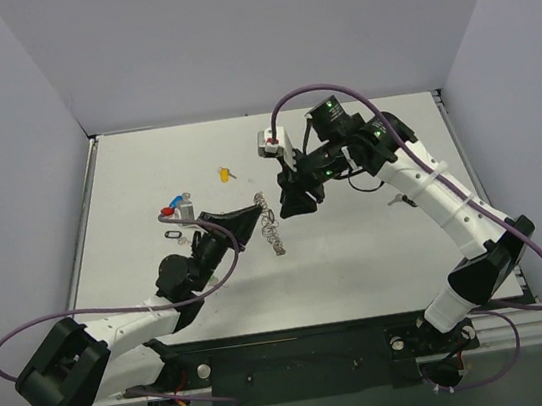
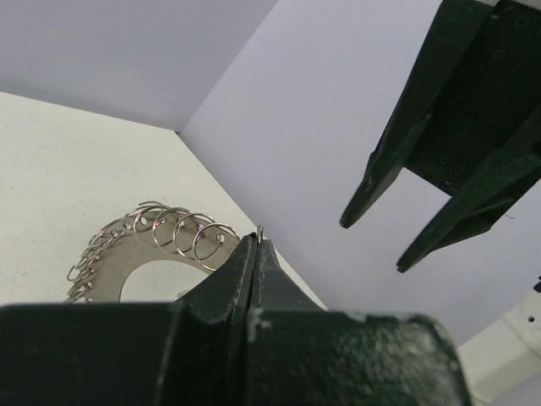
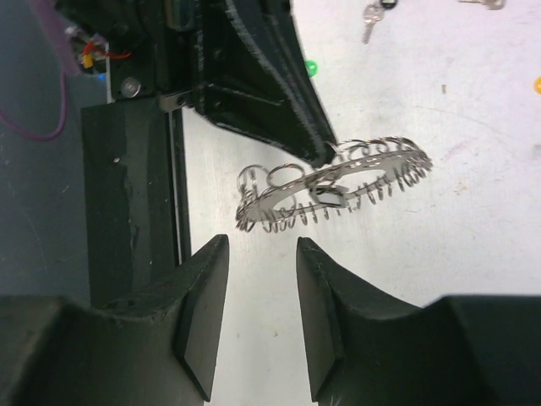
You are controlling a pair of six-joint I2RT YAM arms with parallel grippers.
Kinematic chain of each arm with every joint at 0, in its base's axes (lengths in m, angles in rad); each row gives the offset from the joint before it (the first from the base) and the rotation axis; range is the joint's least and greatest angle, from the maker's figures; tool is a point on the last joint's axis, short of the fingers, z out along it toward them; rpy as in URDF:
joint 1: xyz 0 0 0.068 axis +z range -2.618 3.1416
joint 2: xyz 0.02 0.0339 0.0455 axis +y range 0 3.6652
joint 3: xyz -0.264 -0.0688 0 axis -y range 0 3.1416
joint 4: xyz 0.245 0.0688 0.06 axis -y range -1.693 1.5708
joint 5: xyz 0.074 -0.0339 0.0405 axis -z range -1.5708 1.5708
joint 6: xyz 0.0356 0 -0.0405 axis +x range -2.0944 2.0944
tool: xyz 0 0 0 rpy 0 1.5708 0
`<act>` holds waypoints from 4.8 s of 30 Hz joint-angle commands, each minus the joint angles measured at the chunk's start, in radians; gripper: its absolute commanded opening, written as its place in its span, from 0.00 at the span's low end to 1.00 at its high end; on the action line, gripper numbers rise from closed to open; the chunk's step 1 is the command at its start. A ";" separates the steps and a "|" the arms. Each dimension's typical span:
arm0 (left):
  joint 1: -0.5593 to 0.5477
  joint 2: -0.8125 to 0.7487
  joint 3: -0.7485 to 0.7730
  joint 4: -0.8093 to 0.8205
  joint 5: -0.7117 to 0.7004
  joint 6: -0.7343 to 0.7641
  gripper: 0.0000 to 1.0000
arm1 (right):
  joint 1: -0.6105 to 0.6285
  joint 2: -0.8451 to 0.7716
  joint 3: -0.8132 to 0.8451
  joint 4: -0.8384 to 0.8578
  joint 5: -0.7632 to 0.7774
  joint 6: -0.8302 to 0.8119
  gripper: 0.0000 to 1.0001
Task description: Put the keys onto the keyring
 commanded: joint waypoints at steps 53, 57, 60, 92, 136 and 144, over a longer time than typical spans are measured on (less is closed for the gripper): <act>0.068 -0.069 0.127 0.021 0.308 0.086 0.00 | 0.038 -0.030 -0.025 0.140 0.249 0.173 0.00; 0.069 -0.116 0.168 -0.203 0.333 0.185 0.07 | 0.068 -0.035 -0.020 0.102 0.312 0.110 0.00; 0.068 -0.139 0.196 -0.349 0.348 0.271 0.11 | 0.081 -0.033 -0.014 0.088 0.354 0.093 0.00; 0.144 -0.167 0.063 0.166 0.385 0.161 0.00 | -0.005 -0.043 -0.057 0.162 -0.034 0.093 0.36; 0.206 0.052 0.357 -0.403 0.622 0.172 0.00 | -0.217 -0.260 -0.269 0.083 0.076 0.118 0.45; 0.147 0.367 0.644 -0.513 0.383 0.014 0.00 | -0.410 -0.360 -0.390 0.137 0.164 0.201 0.47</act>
